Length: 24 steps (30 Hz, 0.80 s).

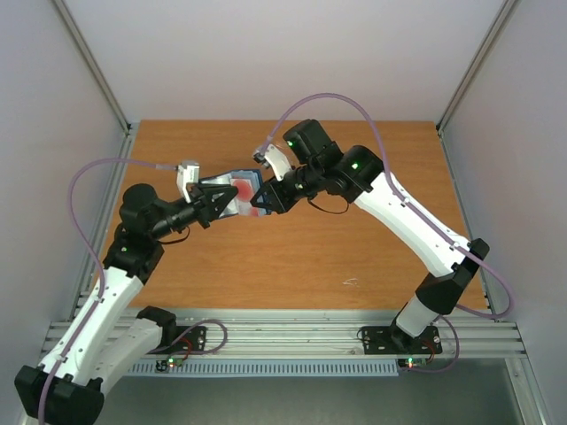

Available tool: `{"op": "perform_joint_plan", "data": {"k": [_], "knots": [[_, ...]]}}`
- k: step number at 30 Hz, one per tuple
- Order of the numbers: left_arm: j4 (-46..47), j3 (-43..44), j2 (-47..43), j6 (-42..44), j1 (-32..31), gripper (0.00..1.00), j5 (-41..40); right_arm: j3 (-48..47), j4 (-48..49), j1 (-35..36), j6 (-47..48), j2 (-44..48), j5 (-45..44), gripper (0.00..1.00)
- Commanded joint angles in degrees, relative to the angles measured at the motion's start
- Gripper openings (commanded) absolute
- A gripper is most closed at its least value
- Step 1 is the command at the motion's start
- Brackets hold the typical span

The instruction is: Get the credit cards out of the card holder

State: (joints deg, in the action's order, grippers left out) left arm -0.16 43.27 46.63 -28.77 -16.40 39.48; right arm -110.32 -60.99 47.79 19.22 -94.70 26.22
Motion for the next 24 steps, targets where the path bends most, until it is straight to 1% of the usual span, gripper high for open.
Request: {"op": "perform_joint_plan", "data": {"k": [1, 4, 6, 10, 14, 15, 17, 18, 19, 22, 24], "knots": [[2.1, -0.2, -0.6, 0.8, 0.5, 0.20, 3.2, 4.0, 11.1, -0.7, 0.6, 4.5, 13.7, 0.01], [8.6, -0.2, -0.5, -0.5, 0.5, 0.29, 11.2, 5.9, 14.4, -0.8, 1.0, 6.1, 17.2, 0.01], [12.0, -0.4, -0.1, -1.8, 0.5, 0.31, 14.8, 7.1, 16.6, -0.7, 1.0, 6.7, 18.6, 0.01], [15.0, 0.0, 0.2, -3.3, 0.5, 0.30, 17.8, 7.8, 18.3, -0.7, 2.4, 7.3, 19.5, 0.01], [15.2, 1.8, 0.5, -4.5, 0.6, 0.32, 19.1, 9.6, 19.5, -0.8, 6.3, 9.2, 20.9, 0.01], [16.5, 2.2, 0.7, -5.1, 0.5, 0.32, 20.2, 10.0, 19.8, -0.8, 7.2, 10.1, 21.0, 0.01], [19.8, 3.3, 1.5, -7.4, 0.6, 0.31, 22.9, 10.0, 20.2, -0.8, 8.4, 10.7, 20.3, 0.01], [18.9, 4.2, 2.0, -8.0, 0.5, 0.29, 23.6, 9.9, 20.3, -0.8, 8.7, 10.7, 19.7, 0.01], [17.3, 5.1, 2.5, -7.5, 0.3, 0.26, 24.6, 9.5, 20.5, -0.8, 8.7, 10.5, 19.6, 0.01], [12.9, 5.8, 3.0, -1.9, -0.5, 0.18, 26.3, 8.3, 21.7, -0.8, 9.2, 9.5, 19.6, 0.01], [11.9, 5.5, 2.8, -1.2, -1.1, 0.14, 25.8, 7.8, 22.3, -0.8, 9.4, 8.9, 18.7, 0.01]]}}
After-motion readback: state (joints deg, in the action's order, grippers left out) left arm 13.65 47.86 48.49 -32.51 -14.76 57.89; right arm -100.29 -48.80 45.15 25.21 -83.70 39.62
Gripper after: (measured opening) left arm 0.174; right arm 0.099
